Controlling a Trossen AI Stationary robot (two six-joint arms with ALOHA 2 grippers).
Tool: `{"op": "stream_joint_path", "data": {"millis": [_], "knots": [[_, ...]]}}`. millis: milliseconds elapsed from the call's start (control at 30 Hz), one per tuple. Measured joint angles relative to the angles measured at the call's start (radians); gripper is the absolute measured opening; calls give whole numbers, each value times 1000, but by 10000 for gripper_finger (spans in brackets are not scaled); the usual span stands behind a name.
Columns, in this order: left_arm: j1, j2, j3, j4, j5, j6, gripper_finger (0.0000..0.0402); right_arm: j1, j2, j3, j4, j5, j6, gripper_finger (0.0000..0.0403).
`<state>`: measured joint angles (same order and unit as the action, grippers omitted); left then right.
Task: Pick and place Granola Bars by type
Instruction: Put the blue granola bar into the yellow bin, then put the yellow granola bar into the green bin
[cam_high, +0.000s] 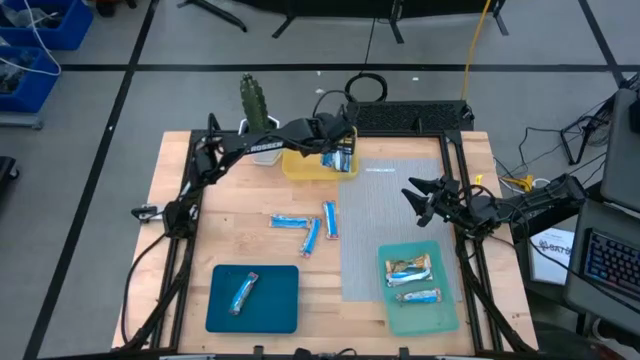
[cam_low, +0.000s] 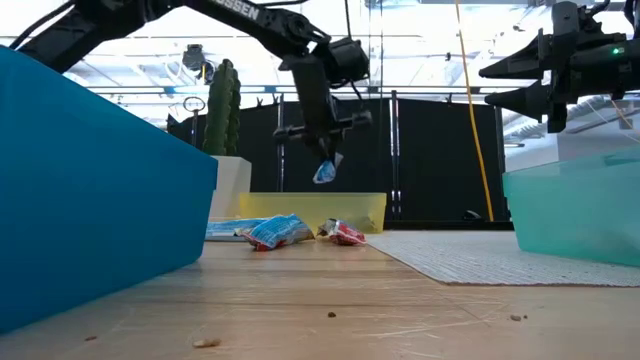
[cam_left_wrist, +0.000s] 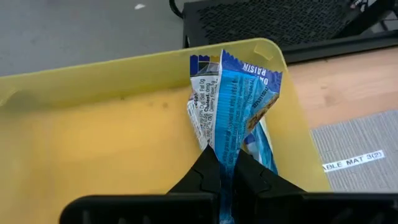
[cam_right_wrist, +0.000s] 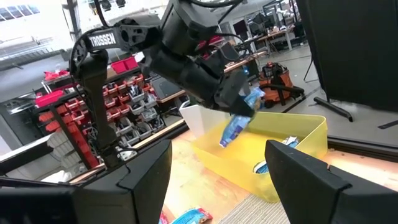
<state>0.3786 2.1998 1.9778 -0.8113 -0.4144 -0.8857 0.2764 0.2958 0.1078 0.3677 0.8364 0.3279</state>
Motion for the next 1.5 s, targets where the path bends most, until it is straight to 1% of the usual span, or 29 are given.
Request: {"op": "stream_joint_path", "data": {"millis": [200, 367, 533, 700, 800, 867, 967, 1133, 1500], "knots": [[13, 42, 0, 7, -15, 12, 11, 0, 0, 0, 0, 0, 0, 251], [21, 53, -13, 29, -27, 9, 11, 0, 0, 0, 1, -1, 0, 251], [28, 55, -75, 99, -25, -14, 11, 0, 0, 0, 1, 0, 0, 251], [31, 55, -143, 154, 0, -40, 11, 0, 0, 0, 1, 0, 0, 251], [25, 55, -162, 195, 4, -34, 15, 0, 0, 0, 1, 0, 0, 251], [24, 55, -164, 219, 5, -20, 30, 0, 0, 0, 1, 0, 0, 251], [25, 55, -164, 237, 6, 0, 66, 0, 0, 0, 1, 0, 0, 251], [25, 55, -164, 243, 5, -11, 124, 0, 0, 0, 1, 0, 0, 251], [16, 55, -164, 287, 5, -8, 267, 0, 0, 0, 1, 0, 0, 251]]}}
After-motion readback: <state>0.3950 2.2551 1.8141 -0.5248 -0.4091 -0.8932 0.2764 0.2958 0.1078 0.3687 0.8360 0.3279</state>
